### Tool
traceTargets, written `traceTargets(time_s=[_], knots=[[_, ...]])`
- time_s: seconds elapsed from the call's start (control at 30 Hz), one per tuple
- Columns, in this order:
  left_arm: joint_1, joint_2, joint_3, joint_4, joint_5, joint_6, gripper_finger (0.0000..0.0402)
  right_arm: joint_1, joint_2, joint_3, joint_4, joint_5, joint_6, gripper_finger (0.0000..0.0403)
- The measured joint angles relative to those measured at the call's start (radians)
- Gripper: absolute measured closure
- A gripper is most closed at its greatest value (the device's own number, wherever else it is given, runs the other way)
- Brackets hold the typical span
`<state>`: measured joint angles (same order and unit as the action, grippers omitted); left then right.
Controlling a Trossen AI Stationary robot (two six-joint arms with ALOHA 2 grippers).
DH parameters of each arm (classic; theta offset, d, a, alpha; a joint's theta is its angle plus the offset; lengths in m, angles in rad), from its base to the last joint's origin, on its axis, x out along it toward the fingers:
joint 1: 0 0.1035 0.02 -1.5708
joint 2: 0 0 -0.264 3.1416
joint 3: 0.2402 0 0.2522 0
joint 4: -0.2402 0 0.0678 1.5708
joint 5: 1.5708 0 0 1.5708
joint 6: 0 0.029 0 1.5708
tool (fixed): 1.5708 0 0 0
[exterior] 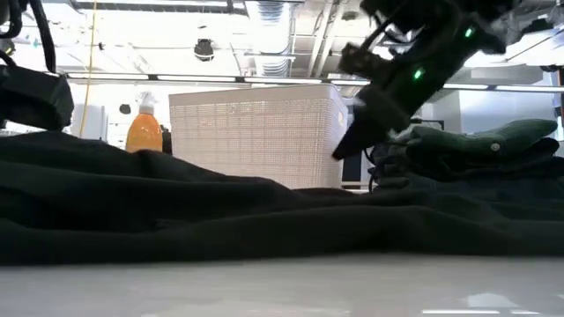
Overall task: Fold laundry
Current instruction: Fold the black shirt
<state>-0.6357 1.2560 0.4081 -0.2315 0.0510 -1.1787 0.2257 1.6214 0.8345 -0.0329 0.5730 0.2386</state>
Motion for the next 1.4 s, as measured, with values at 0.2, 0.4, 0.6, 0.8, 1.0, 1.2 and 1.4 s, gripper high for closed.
traceTargets(time_s=[0.2, 0.4, 0.6, 0.8, 1.0, 1.2, 1.4], knots=[[-0.023, -0.006, 0.043, -0.029, 0.141, -0.088, 0.0358, 0.060, -0.119, -0.028, -0.251, -0.046, 0.162, 0.0266], [-0.084, -0.007, 0.046, -0.165, 0.256, -0.204, 0.0378, 0.134, -0.118, -0.176, -0.104, -0.013, 0.320, 0.0271], [-0.101, -0.009, 0.047, -0.167, 0.242, -0.195, 0.0381, 0.182, -0.084, -0.238, -0.050, -0.012, 0.407, 0.0279], [-0.100, -0.017, 0.112, -0.260, 0.302, -0.109, 0.0347, 0.212, -0.071, -0.241, -0.048, 0.029, 0.416, 0.0280], [-0.088, -0.095, 0.268, -0.568, 0.256, -0.020, 0.0306, 0.256, -0.148, -0.219, -0.041, 0.140, 0.332, 0.0281], [-0.163, -0.143, 0.362, -0.490, -0.027, 0.140, 0.0290, 0.265, -0.212, -0.207, -0.040, 0.143, 0.306, 0.0281], [-0.295, -0.052, 0.367, -0.303, -0.160, 0.426, 0.0290, 0.290, -0.209, -0.207, -0.041, 0.140, 0.303, 0.0281]])
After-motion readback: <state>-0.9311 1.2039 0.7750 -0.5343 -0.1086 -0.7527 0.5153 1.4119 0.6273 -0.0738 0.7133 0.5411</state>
